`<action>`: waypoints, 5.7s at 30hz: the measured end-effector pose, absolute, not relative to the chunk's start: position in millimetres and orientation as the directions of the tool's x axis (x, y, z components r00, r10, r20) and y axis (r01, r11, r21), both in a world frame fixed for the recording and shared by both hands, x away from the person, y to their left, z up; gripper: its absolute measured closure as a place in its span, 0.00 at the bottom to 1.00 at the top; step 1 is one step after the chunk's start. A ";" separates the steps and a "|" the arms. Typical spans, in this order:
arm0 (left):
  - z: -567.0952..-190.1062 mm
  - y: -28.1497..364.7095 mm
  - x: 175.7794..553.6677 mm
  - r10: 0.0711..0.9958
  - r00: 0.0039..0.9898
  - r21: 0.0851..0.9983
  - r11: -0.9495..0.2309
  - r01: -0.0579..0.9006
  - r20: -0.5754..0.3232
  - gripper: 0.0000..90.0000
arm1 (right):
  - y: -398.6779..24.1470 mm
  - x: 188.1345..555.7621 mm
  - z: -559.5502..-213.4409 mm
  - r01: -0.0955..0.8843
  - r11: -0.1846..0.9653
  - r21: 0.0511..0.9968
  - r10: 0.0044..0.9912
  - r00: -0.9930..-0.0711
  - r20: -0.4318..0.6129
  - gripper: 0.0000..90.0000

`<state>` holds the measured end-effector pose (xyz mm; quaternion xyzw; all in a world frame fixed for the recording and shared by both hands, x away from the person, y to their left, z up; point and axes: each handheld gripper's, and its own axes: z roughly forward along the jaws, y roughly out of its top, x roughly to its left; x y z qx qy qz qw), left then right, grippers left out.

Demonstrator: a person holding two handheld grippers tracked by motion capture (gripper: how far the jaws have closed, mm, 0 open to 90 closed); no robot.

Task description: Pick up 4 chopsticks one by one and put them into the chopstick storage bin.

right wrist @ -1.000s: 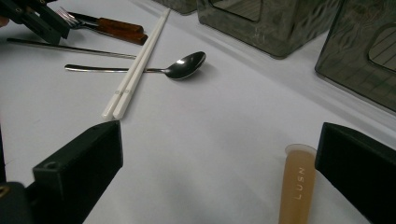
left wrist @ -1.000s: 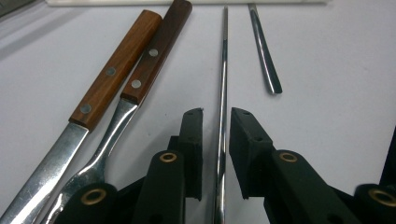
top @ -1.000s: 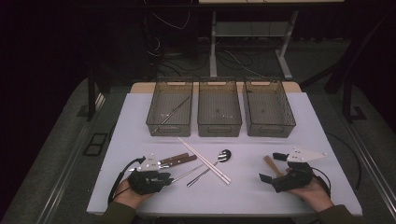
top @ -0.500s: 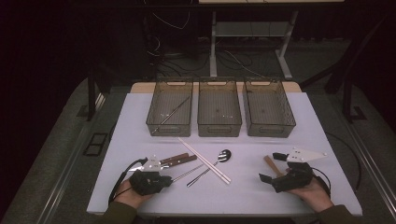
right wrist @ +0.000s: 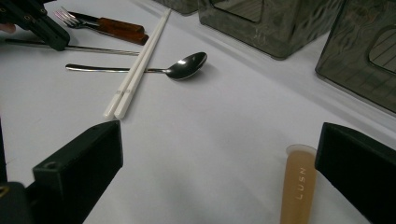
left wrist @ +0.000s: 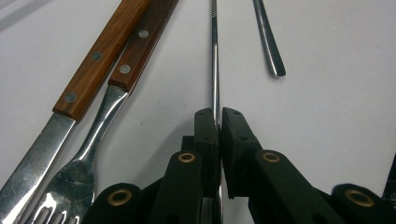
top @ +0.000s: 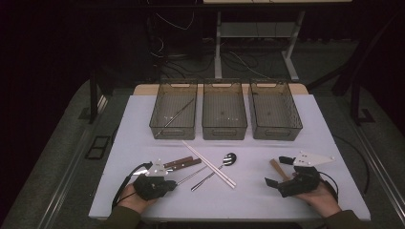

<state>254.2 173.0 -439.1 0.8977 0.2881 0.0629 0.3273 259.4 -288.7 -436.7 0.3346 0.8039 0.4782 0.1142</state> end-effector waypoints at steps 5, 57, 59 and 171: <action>-438.5 173.1 254.8 0.554 0.829 0.621 -0.624 0.474 -0.077 0.94 | -289.0 260.0 -436.7 0.425 0.319 0.847 0.646 -0.752 0.135 0.01; -398.6 184.2 273.7 0.587 0.787 0.747 -0.434 0.504 -0.190 0.95 | -292.3 262.0 -436.8 0.445 0.287 0.848 0.652 -0.739 0.168 0.01; -394.7 184.6 275.8 0.591 0.782 0.758 -0.414 0.504 -0.197 0.95 | -292.1 261.8 -437.0 0.445 0.290 0.847 0.654 -0.739 0.165 0.01; -387.8 162.1 491.2 0.839 0.542 0.745 -0.331 0.580 -0.049 0.67 | -295.3 262.2 -436.4 0.451 0.251 0.856 0.662 -0.726 0.188 0.01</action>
